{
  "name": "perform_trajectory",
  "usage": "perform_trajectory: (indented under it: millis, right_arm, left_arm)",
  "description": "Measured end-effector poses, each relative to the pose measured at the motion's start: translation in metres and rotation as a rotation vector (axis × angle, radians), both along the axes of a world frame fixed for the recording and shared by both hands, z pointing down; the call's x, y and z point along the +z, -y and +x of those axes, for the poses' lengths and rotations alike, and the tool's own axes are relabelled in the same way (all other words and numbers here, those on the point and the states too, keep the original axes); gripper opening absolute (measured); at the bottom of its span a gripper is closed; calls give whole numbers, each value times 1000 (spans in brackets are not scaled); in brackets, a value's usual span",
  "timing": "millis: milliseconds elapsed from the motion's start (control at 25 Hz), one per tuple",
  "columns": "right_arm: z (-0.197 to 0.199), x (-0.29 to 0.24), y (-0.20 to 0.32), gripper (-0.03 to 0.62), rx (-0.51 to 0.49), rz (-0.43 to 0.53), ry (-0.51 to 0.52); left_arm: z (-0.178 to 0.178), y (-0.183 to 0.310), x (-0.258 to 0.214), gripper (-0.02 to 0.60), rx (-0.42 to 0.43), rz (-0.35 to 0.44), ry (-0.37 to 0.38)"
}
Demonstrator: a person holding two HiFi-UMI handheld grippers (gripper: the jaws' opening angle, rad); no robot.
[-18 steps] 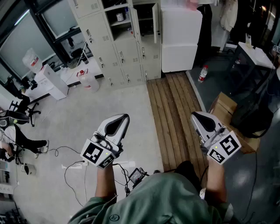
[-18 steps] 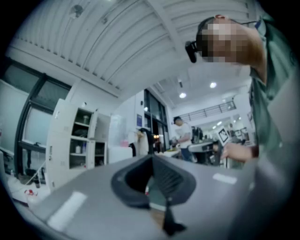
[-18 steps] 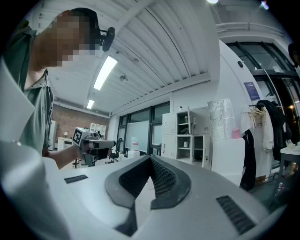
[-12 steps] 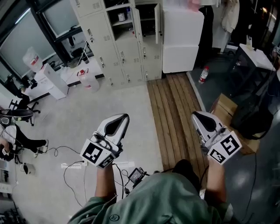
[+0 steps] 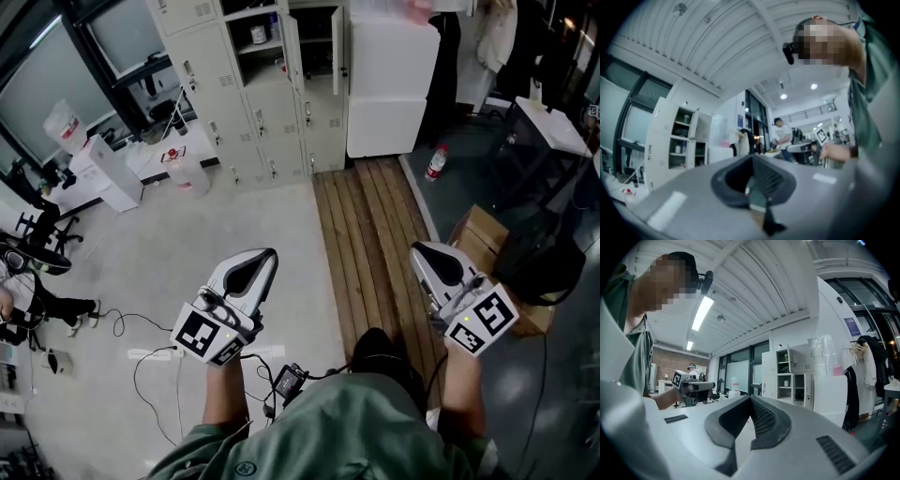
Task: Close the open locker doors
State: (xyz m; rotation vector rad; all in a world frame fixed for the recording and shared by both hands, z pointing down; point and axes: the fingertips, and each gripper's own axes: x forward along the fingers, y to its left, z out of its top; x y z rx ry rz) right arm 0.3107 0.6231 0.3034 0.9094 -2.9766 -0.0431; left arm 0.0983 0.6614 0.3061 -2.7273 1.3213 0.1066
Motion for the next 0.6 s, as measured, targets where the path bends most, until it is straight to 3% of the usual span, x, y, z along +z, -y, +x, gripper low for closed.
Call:
perform_trajectory:
  millis: [200,600]
  right_arm:
    - [0,1,31,-8,-21,-15,29]
    - [4,-9,146,-8,-96,-34,72]
  left_arm:
    - [2,25,-4,0,-22,-7,-9]
    - [9,124,-23,0,-100,-13,19]
